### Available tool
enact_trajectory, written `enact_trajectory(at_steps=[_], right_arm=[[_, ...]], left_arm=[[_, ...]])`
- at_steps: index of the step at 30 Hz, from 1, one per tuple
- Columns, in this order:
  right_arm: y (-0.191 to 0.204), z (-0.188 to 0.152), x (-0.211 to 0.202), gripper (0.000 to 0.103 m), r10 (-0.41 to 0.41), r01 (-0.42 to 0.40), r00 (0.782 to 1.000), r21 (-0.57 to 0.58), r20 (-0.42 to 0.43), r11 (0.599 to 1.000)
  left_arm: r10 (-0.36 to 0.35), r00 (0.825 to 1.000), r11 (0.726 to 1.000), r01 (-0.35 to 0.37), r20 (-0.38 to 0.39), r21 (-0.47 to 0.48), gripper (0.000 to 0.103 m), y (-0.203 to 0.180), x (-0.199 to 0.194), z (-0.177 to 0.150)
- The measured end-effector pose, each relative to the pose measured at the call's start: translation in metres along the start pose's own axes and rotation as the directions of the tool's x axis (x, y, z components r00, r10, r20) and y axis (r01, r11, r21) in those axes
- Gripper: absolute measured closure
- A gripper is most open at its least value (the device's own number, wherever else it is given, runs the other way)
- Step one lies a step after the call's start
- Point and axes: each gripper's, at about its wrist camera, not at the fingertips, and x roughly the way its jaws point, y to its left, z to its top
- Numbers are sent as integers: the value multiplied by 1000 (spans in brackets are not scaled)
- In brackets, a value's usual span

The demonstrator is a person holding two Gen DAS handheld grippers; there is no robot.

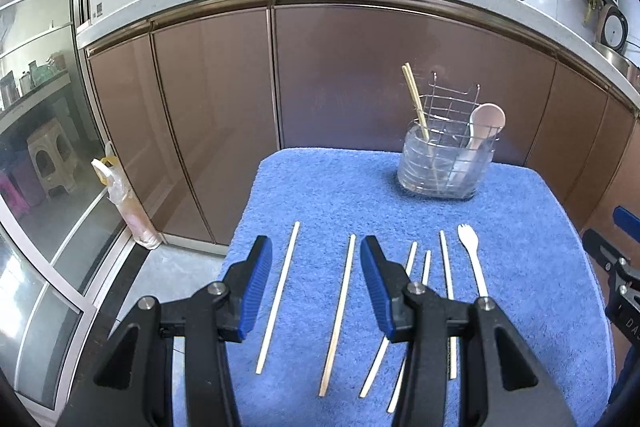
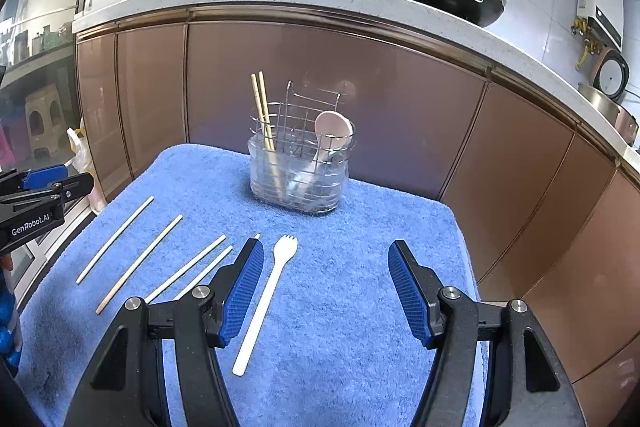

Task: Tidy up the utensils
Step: 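Move both tools back over the remaining chopsticks and fork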

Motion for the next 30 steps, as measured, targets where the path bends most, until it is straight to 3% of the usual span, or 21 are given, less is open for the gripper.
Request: enact_trajectory(at_steps=[20, 25, 30], right_arm=[[13, -5, 5, 39, 72, -72, 997, 0, -37, 997], [2, -8, 12, 41, 93, -92, 993, 18, -66, 996], [-19, -4, 30, 48, 206, -197, 971, 85, -125, 977]], left_arm=[[13, 1000, 1000, -13, -23, -6, 59, 21, 7, -8], [-27, 996, 999, 24, -89, -39, 59, 40, 21, -3], [-92, 979, 995, 81, -182, -62, 59, 62, 45, 7]])
